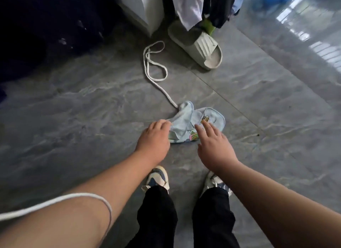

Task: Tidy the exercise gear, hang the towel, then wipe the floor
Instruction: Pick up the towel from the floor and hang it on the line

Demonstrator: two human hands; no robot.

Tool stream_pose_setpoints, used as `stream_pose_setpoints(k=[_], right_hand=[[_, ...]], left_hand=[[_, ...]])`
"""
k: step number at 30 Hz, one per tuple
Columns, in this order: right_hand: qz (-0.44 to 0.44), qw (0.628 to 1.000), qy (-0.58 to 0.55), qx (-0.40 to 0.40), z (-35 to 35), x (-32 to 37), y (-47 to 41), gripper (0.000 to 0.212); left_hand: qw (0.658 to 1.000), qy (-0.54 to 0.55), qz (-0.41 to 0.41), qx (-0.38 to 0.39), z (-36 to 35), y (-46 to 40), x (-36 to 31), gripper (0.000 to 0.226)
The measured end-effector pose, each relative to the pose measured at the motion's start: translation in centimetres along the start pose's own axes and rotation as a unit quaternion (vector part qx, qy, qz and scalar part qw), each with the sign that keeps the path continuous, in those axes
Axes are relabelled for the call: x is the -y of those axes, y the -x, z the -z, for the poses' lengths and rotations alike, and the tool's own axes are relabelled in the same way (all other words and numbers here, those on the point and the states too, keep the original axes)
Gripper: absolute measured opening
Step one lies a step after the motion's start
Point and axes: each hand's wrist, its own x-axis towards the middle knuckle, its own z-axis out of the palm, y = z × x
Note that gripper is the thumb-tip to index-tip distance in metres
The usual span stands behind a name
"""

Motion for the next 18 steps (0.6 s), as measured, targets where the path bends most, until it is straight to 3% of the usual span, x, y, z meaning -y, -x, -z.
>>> stream_pose_setpoints(k=[6,11,13,18], right_hand=[[-0.01,0.999,-0.049,-0.002,-9.8,-3.2,-10.6,0.071],[0.019,0.997,-0.08,0.004,-12.8,-2.9,-15.4,0.081],[0.021,0.997,-0.079,0.001,-13.1,-2.8,-16.2,0.073],[0.024,0.998,-0.052,-0.002,-12.3,-3.7,-16.3,0.026]], left_hand=[[1.0,-0.007,0.014,0.016,-12.5,-7.4,3.2,0.045],[0.999,-0.024,0.03,0.005,-17.0,-10.1,3.8,0.042],[0.999,-0.024,0.047,-0.004,-17.6,-10.3,4.0,0.038],[0.998,0.015,0.048,-0.043,-16.6,-10.4,4.1,0.02]])
